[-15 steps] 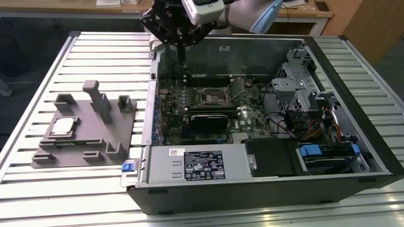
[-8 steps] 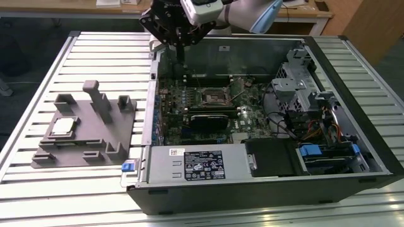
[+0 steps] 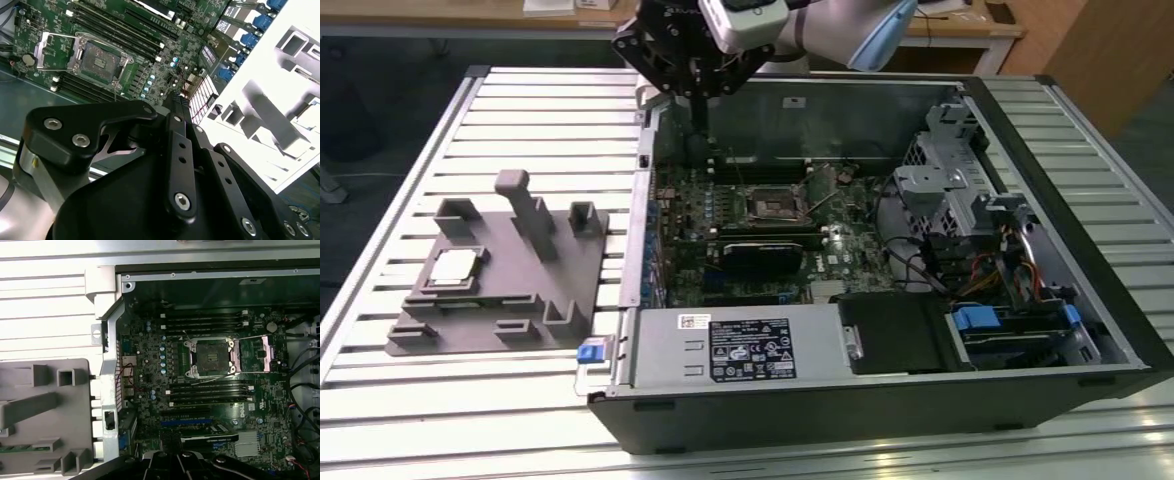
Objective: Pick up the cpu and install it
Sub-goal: 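Reach for the cpu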
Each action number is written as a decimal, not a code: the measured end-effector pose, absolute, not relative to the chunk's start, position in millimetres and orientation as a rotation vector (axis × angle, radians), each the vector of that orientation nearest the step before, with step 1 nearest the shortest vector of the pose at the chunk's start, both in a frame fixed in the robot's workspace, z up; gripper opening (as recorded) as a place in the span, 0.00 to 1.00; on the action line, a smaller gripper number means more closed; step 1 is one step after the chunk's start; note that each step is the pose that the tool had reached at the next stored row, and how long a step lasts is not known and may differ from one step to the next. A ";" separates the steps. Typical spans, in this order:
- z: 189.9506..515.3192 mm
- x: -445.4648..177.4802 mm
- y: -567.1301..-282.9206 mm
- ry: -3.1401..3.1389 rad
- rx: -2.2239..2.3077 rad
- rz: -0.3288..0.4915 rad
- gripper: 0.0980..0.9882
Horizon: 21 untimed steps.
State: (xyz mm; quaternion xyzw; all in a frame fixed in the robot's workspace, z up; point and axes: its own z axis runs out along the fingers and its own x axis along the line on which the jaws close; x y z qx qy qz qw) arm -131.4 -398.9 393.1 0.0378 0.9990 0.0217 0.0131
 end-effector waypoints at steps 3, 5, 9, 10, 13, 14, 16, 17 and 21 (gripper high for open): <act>393.1 -132.1 -398.9 3.113 0.118 0.068 0.01; 393.1 -132.5 -398.9 3.112 0.118 0.068 0.01; 393.0 -133.4 -398.9 3.112 0.118 0.068 0.01; 393.0 -133.7 -398.9 3.112 0.118 0.068 0.01; 393.0 -134.4 -398.9 3.112 0.118 0.068 0.01; 393.0 -134.6 -398.9 3.113 0.118 0.068 0.01; 393.0 -135.0 -398.9 3.112 0.118 0.068 0.01; 393.0 -135.2 -398.9 3.113 0.118 0.068 0.01; 392.9 -136.1 -398.9 3.112 0.118 0.068 0.01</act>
